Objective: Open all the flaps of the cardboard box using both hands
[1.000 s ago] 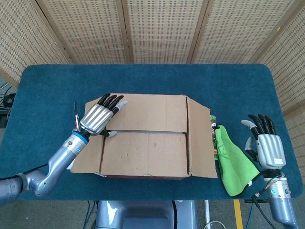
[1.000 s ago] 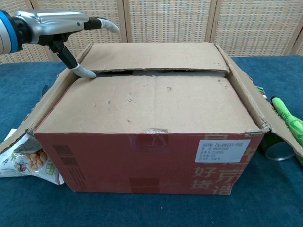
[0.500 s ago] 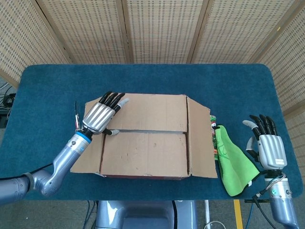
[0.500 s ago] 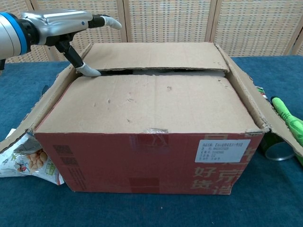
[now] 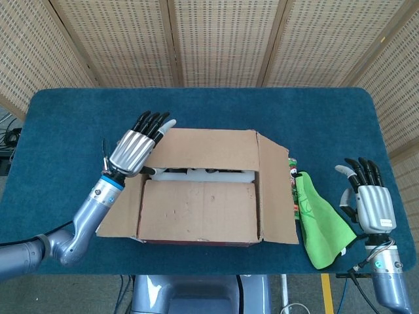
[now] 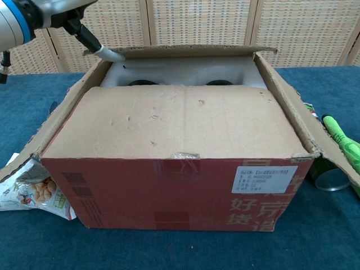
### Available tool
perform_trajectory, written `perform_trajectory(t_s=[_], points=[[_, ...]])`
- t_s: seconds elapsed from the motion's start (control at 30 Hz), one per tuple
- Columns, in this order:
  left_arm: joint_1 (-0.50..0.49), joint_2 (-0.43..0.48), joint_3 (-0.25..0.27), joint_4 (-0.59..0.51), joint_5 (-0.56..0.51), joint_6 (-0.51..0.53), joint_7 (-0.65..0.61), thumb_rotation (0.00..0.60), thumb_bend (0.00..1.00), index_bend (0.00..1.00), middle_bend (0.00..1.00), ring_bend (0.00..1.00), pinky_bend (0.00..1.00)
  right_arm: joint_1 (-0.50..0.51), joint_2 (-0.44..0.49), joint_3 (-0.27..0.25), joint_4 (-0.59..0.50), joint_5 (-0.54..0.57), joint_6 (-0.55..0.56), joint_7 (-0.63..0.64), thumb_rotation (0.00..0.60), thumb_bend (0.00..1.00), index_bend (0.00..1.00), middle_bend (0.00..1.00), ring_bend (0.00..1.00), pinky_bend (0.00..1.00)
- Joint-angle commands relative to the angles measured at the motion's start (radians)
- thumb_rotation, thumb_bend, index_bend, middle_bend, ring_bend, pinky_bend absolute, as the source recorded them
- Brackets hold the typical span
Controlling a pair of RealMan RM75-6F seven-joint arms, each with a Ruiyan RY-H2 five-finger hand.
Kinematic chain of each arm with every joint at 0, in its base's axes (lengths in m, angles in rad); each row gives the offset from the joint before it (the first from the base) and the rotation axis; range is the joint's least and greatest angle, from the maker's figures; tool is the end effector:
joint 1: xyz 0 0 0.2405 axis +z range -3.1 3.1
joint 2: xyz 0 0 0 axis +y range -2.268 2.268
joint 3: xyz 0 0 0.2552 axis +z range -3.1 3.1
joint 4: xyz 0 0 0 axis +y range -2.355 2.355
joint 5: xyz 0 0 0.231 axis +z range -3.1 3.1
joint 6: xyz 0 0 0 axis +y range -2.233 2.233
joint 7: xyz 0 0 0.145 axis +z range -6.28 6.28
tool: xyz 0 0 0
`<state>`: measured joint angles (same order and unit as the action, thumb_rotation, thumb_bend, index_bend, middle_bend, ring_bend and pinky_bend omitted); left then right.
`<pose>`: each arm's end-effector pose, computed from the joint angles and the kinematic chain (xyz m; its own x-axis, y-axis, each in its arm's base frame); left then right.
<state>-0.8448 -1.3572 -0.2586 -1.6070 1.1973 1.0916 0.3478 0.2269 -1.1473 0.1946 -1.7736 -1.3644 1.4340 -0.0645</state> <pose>-0.0816 0.3817 0.0494 0.4380 -0.0479 0.8977 0.7759 -0.4842 -0.4044 -0.2534 -0.2500 0.1362 0.2382 0.1012 0.9659 -0.9683 -0.0530 0.2443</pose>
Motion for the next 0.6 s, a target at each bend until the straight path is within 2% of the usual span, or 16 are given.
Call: perform_trajectory(t_s=[0.03, 0.33, 0.6], points=[[0.003, -0.002, -0.017, 0.027, 0.032, 0.030, -0.028, 0.490, 0.19, 0.05, 0.00, 0.00, 0.00, 0.001, 0.000, 0.001, 0.001, 0.000, -0.002, 0.001, 0.600, 0.85, 0.22, 0.14, 0.00, 0.00], [-0.030, -0.030, -0.072, 0.166, 0.055, 0.048, -0.093, 0.485, 0.19, 0.05, 0.00, 0.00, 0.00, 0.000, 0.002, 0.000, 0.001, 0.003, -0.004, 0.005, 0.600, 0.85, 0.22, 0.14, 0.00, 0.00], [-0.088, -0.062, -0.107, 0.313, 0.016, -0.015, -0.098, 0.483, 0.19, 0.05, 0.00, 0.00, 0.00, -0.005, 0.011, 0.000, -0.004, 0.005, -0.002, 0.007, 0.600, 0.85, 0.22, 0.14, 0.00, 0.00]])
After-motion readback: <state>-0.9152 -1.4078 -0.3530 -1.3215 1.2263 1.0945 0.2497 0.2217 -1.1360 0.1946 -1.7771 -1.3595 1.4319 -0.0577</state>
